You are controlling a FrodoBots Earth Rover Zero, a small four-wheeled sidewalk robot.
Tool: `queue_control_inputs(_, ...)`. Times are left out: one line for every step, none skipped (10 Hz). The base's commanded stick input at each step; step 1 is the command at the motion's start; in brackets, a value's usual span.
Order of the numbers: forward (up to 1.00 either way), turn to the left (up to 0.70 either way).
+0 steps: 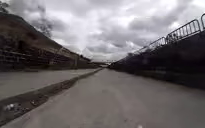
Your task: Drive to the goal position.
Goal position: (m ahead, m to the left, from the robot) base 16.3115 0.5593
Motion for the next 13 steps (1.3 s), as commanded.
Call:
queue_control_inputs(1.00, -0.07)
queue_control_inputs(1.00, -0.12)
queue_control_inputs(1.00, -0.22)
queue_control_inputs(1.00, -0.32)
queue_control_inputs(1.00, 0.00)
queue_control_inputs(1.00, 0.00)
queue_control_inputs(1.00, 0.00)
queue_control_inputs(1.00, 0.00)
queue_control_inputs(1.00, 0.00)
queue_control_inputs(1.00, 0.00)
queue_control_inputs(1.00, 0.00)
queue_control_inputs(1.00, 0.00)
queue_control_inputs(1.00, 0.00)
